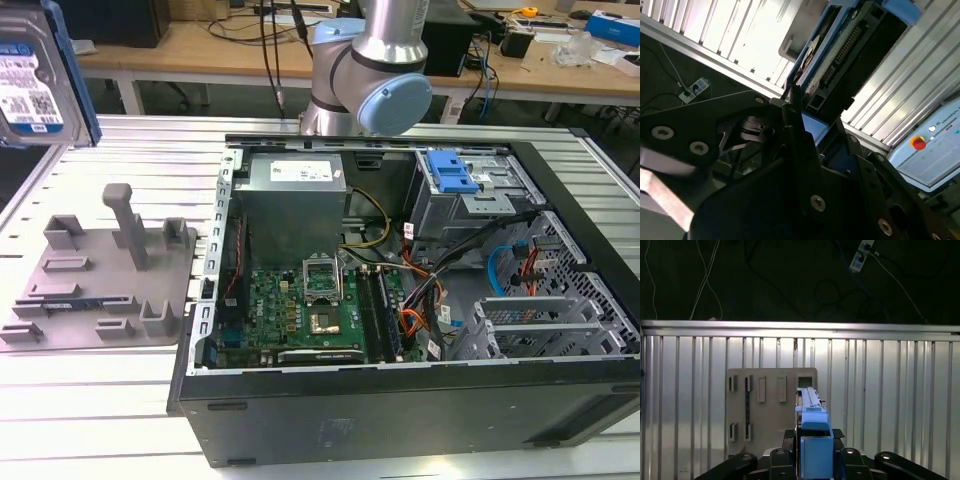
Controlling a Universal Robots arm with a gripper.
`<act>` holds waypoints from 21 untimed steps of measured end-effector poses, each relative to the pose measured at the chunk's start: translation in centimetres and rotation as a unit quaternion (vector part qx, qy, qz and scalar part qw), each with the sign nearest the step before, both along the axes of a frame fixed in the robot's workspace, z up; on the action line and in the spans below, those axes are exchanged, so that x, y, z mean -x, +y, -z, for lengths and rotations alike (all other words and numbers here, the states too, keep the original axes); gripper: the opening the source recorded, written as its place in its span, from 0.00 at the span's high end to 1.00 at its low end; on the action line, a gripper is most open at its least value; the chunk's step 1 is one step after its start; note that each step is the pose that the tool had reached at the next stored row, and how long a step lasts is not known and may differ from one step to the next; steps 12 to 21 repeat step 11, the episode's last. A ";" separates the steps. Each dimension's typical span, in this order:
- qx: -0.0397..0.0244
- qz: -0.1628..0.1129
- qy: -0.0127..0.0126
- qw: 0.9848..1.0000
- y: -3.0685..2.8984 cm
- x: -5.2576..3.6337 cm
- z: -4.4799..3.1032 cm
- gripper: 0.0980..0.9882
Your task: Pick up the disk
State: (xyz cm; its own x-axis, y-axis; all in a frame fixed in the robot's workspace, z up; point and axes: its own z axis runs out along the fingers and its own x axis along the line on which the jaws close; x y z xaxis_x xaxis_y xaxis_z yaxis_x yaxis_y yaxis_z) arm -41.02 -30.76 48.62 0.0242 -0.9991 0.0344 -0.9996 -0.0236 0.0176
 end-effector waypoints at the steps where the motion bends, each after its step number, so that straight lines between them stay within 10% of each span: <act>1: 0.000 0.000 0.000 1.000 0.00 -0.01 -0.45 0.70; 21: -0.003 0.000 0.000 1.000 0.00 -0.02 -0.74 0.70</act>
